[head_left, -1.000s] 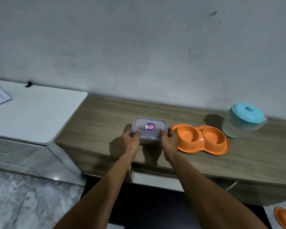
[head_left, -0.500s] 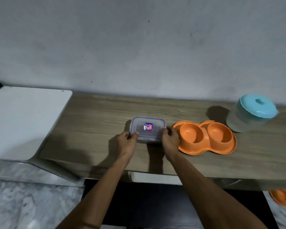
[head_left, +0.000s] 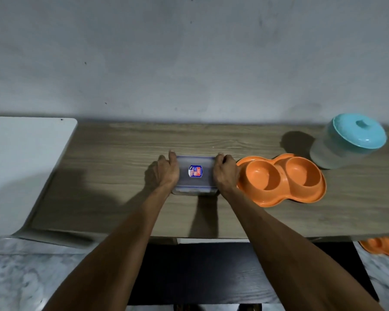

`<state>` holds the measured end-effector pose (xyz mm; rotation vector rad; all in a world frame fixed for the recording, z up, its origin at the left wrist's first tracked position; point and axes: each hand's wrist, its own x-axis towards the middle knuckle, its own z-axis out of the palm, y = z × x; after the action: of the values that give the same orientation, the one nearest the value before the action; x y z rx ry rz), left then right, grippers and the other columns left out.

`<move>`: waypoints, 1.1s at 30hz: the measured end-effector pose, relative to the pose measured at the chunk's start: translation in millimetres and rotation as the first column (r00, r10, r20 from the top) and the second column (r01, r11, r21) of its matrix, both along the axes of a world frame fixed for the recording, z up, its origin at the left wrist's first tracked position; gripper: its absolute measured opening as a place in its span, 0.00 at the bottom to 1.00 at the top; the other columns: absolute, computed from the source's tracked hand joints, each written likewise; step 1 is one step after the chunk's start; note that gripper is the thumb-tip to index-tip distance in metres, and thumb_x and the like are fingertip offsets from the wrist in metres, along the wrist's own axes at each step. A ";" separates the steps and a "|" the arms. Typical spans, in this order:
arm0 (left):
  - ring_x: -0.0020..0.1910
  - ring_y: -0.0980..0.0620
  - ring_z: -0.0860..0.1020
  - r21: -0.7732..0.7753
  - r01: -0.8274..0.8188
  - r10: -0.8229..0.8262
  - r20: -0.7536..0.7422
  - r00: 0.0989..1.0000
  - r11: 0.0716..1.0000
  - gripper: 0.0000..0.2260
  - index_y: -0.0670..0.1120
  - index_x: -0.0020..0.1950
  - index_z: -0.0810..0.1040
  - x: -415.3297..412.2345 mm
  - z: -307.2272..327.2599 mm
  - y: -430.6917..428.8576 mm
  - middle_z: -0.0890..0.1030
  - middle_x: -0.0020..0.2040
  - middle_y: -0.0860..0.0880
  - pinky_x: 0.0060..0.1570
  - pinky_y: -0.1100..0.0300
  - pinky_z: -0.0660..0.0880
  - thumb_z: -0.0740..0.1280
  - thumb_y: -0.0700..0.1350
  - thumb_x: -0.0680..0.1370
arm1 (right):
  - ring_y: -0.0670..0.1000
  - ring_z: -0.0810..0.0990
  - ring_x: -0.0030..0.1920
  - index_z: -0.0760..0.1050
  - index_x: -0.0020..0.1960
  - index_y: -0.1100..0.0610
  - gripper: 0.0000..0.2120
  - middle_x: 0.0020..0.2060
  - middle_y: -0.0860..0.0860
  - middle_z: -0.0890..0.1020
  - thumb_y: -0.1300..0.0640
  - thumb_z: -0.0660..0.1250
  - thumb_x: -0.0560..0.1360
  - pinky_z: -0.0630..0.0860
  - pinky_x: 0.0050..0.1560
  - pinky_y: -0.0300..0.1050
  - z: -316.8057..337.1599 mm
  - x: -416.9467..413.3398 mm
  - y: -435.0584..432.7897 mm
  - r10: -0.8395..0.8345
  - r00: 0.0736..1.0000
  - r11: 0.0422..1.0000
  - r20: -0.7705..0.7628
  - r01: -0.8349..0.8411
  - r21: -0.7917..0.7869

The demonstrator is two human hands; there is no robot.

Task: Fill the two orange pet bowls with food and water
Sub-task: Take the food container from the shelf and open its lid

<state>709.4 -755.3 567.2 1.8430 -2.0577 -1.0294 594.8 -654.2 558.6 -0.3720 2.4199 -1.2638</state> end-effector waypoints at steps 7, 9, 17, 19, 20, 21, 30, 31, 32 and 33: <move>0.64 0.37 0.74 0.024 -0.020 0.022 -0.080 0.997 1.000 0.27 0.41 0.62 0.78 -1.0 3.6 1.5 0.78 0.63 0.37 0.61 0.51 0.68 0.51 0.60 0.82 | 0.58 0.75 0.45 0.74 0.48 0.62 0.18 0.44 0.58 0.77 0.50 0.54 0.83 0.66 0.46 0.46 -5.9 -3.8 -4.5 0.021 1.000 1.000 -0.013 -0.021 0.021; 0.65 0.38 0.73 0.067 -0.038 0.047 -0.138 0.989 0.997 0.26 0.39 0.63 0.77 -2.6 5.6 2.9 0.76 0.65 0.37 0.58 0.53 0.67 0.52 0.58 0.83 | 0.58 0.76 0.44 0.73 0.47 0.61 0.18 0.43 0.58 0.78 0.49 0.54 0.83 0.66 0.44 0.47 -6.9 -2.8 -3.5 0.042 0.997 0.999 -0.072 -0.039 0.033; 0.60 0.38 0.76 0.030 -0.148 0.151 -0.185 0.971 0.989 0.23 0.38 0.58 0.78 0.9 13.1 9.0 0.79 0.60 0.37 0.46 0.55 0.63 0.57 0.57 0.81 | 0.59 0.77 0.46 0.75 0.54 0.64 0.20 0.49 0.62 0.81 0.49 0.52 0.83 0.66 0.44 0.48 -5.8 0.1 -4.2 0.054 0.986 0.991 -0.156 -0.034 0.132; 0.60 0.39 0.76 0.097 -0.197 0.215 -0.246 0.945 0.976 0.21 0.38 0.57 0.76 2.9 15.1 10.1 0.79 0.59 0.38 0.44 0.58 0.60 0.58 0.56 0.81 | 0.59 0.77 0.50 0.74 0.57 0.64 0.19 0.53 0.62 0.80 0.50 0.54 0.83 0.67 0.45 0.49 -2.9 -0.7 -4.4 0.058 0.979 0.985 -0.195 -0.024 0.172; 0.59 0.40 0.76 0.131 -0.237 0.266 -0.294 0.918 0.963 0.20 0.38 0.56 0.75 5.1 15.6 10.2 0.79 0.57 0.38 0.44 0.58 0.61 0.60 0.55 0.80 | 0.61 0.77 0.53 0.74 0.58 0.63 0.17 0.56 0.62 0.78 0.51 0.55 0.82 0.68 0.46 0.50 -2.3 -3.0 -5.1 0.080 0.965 0.978 -0.251 -0.027 0.207; 0.58 0.40 0.77 0.161 -0.279 0.319 -0.345 0.883 0.947 0.20 0.37 0.57 0.74 8.6 15.5 10.5 0.78 0.56 0.39 0.44 0.58 0.63 0.62 0.55 0.79 | 0.62 0.77 0.55 0.74 0.59 0.63 0.16 0.57 0.61 0.77 0.51 0.56 0.81 0.71 0.49 0.52 0.0 -5.3 -5.8 0.118 0.940 0.968 -0.320 -0.037 0.250; 0.54 0.47 0.79 0.549 -0.158 0.465 -0.483 0.742 0.821 0.37 0.49 0.65 0.73 21.5 -10.0 50.7 0.79 0.60 0.46 0.51 0.53 0.78 0.79 0.53 0.58 | 0.64 0.79 0.57 0.78 0.56 0.60 0.19 0.57 0.63 0.81 0.49 0.57 0.80 0.74 0.53 0.52 25.9 -2.0 -66.0 0.596 0.770 0.749 -0.228 -0.429 0.505; 0.54 0.49 0.78 0.594 -0.151 0.504 -0.491 0.710 0.790 0.33 0.48 0.65 0.73 19.2 -10.8 53.8 0.80 0.59 0.47 0.51 0.55 0.76 0.80 0.47 0.62 | 0.63 0.79 0.58 0.78 0.58 0.60 0.20 0.59 0.62 0.80 0.47 0.56 0.80 0.73 0.55 0.52 25.1 -0.2 -69.5 0.618 0.768 0.716 -0.168 -0.462 0.523; 0.54 0.49 0.78 0.622 -0.163 0.547 -0.495 0.675 0.766 0.29 0.46 0.65 0.74 16.8 -13.2 54.9 0.80 0.57 0.47 0.52 0.56 0.75 0.79 0.42 0.66 | 0.63 0.78 0.60 0.77 0.60 0.60 0.21 0.61 0.62 0.79 0.46 0.55 0.80 0.72 0.57 0.53 24.6 1.0 -71.3 0.625 0.770 0.697 -0.128 -0.477 0.536; 0.54 0.48 0.79 0.641 -0.165 0.574 -0.506 0.644 0.750 0.28 0.44 0.64 0.74 14.4 -15.1 55.6 0.81 0.56 0.47 0.54 0.55 0.76 0.79 0.40 0.66 | 0.62 0.77 0.62 0.76 0.62 0.59 0.23 0.63 0.61 0.78 0.46 0.54 0.80 0.71 0.58 0.53 24.6 1.5 -72.0 0.625 0.774 0.685 -0.104 -0.480 0.548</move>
<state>723.8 -699.7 552.0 1.6078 -0.9121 -1.9219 596.3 -726.2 583.3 -1.0993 2.4400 -0.3084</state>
